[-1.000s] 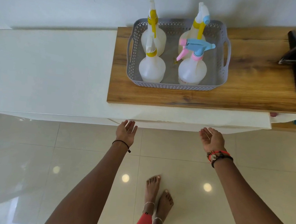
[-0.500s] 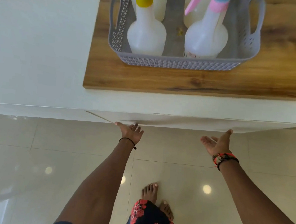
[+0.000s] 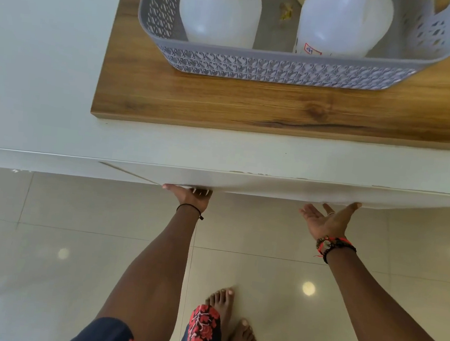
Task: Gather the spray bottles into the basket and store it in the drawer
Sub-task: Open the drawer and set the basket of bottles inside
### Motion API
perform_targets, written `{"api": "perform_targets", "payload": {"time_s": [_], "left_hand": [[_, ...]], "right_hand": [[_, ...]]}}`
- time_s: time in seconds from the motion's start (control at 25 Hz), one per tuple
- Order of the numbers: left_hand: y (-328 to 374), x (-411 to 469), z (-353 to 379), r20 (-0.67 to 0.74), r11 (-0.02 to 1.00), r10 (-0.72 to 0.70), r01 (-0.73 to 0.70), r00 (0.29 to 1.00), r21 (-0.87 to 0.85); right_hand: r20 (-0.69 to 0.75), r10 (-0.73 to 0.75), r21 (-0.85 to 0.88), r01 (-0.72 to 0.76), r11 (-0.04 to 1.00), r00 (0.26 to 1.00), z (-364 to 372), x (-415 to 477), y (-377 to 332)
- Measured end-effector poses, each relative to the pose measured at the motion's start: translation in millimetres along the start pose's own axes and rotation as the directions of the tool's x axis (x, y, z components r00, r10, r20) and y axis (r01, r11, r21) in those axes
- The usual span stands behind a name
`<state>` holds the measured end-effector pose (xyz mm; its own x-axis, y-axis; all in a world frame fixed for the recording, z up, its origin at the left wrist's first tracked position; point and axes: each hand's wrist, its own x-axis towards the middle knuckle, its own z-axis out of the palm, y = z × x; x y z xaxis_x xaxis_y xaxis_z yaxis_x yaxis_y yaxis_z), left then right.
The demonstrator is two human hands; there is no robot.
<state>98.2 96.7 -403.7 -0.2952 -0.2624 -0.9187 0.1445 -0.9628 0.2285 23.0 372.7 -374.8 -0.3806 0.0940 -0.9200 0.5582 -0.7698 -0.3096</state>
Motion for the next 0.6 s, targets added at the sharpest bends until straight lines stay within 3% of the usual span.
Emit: {"api": "perform_targets", "payload": {"time_s": [0.28,0.52,0.6], "left_hand": [[-4.1,2.1,-8.9,0.050,1.000,0.020,-0.020,0.999,-0.003],[-11.5,-23.0,-45.3,-0.038,0.995,0.022,-0.019,0.999,0.096],[-14.3,-33.4,-64.6,-0.005,0.998,-0.002,0.002,1.000,0.061]], "right_hand": [[0.009,-0.010,0.070,0.009,0.998,1.000,-2.9,1.3,-1.5],[-0.079,-0.044,0.106,0.052,0.993,0.996,-33.6,-24.0,17.8],[-0.021,-0.070,0.139,0.073,0.988,0.997,-49.7,-35.2,25.9]]}}
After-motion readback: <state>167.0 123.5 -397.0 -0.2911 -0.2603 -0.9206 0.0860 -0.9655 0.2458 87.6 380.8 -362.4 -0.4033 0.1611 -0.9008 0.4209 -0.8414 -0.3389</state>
